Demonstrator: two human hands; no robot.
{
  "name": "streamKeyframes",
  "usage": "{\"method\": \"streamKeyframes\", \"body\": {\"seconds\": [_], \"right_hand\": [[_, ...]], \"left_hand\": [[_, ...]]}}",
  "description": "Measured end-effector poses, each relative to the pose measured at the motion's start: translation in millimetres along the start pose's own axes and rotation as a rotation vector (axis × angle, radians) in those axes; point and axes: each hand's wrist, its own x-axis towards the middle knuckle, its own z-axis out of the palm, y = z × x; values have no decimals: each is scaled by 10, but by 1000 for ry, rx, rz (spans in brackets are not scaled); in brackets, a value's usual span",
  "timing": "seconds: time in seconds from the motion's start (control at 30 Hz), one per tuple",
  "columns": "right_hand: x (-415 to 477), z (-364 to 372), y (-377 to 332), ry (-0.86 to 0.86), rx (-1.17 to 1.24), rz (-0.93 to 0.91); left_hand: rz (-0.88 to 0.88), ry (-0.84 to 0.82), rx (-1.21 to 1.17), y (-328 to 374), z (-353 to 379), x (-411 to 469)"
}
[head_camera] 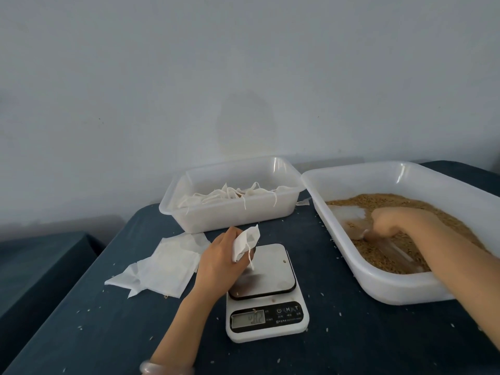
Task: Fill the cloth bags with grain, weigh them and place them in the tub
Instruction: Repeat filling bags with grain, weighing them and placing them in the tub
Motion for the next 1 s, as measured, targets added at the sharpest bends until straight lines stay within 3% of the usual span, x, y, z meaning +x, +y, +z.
{"method": "streamKeyframes", "body": {"seconds": [0.23, 0.43, 0.63, 0.8, 1.0], "right_hand": [[-4, -64, 101, 92, 269, 83], [-79, -84, 306, 91, 48, 181], [-391, -52, 237, -24, 37, 141], [-559, -29, 194, -230, 229, 71], [-671, -91, 172, -324, 318, -57]], "left_hand": [[-14, -4, 15, -12, 8, -5], [-10, -16, 20, 2, 10, -8], [-3, -19, 24, 7, 7, -7], [-18, 6, 18, -6, 10, -4], [-27, 23, 18, 3, -8, 0]]}}
